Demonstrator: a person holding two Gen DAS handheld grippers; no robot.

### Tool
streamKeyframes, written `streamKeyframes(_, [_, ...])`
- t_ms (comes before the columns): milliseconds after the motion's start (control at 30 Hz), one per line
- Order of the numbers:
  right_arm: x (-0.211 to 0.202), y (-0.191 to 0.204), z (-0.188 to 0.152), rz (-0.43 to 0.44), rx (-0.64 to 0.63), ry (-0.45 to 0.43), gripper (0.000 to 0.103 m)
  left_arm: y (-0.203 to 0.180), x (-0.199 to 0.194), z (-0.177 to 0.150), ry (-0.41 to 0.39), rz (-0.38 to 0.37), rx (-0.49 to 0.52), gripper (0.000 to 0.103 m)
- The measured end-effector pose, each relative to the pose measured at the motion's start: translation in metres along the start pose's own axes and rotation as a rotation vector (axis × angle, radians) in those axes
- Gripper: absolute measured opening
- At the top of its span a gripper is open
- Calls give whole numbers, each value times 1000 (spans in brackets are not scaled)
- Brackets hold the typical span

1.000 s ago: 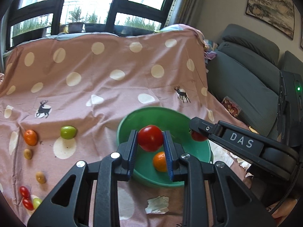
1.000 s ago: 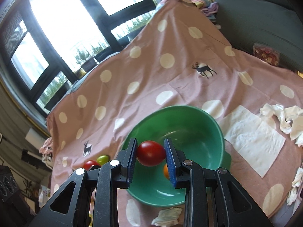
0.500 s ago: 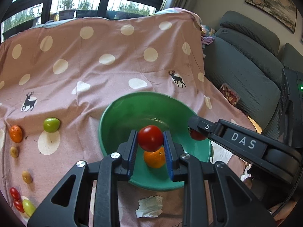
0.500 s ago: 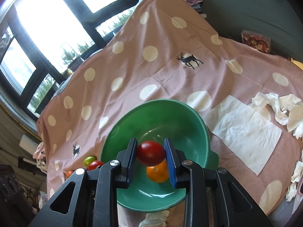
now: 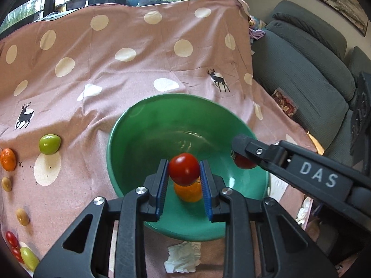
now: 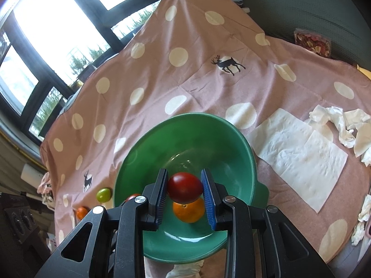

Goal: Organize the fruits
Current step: 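Lower the red tomato into the bowl beside the orange and open the right gripper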

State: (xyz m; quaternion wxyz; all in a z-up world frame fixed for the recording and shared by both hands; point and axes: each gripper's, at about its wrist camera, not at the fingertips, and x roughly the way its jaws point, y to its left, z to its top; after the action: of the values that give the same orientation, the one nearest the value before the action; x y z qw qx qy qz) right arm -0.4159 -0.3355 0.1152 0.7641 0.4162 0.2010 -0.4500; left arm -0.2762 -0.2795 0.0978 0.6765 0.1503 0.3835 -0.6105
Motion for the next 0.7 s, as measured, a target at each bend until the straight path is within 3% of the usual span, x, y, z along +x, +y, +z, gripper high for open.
streamKeyframes(700, [15,-3,-1,-45,-7,45,32,-3,20,-4,67,2,23,27])
